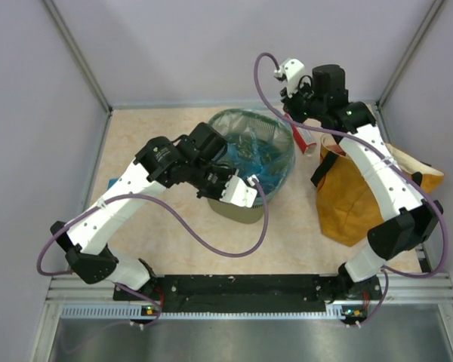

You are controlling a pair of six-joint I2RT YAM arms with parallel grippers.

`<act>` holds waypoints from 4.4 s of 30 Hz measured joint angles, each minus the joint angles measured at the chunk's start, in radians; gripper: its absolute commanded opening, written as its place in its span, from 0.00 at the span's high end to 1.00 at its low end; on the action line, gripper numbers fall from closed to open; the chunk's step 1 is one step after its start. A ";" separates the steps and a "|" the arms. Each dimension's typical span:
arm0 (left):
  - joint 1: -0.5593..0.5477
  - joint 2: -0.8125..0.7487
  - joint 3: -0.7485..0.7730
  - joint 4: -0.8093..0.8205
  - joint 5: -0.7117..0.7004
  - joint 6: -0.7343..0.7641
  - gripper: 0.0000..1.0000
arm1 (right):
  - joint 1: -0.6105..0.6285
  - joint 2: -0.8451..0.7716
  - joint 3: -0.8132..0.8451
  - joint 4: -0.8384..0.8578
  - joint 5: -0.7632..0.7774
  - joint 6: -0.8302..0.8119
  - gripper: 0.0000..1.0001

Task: Put the trash bags into the trash bin
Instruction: Place the trash bag in the trash bin.

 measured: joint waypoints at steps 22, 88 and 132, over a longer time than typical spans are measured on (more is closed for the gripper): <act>0.004 0.018 0.040 0.033 -0.064 0.092 0.71 | -0.112 -0.037 0.035 -0.033 -0.321 0.184 0.45; 0.257 -0.554 -1.056 1.166 -0.363 -0.710 0.01 | -0.223 0.088 -0.203 -0.023 -0.446 0.037 0.66; 0.571 -0.420 -0.966 1.330 -0.356 -0.890 0.01 | -0.166 -0.327 -0.540 0.106 -0.203 0.054 0.58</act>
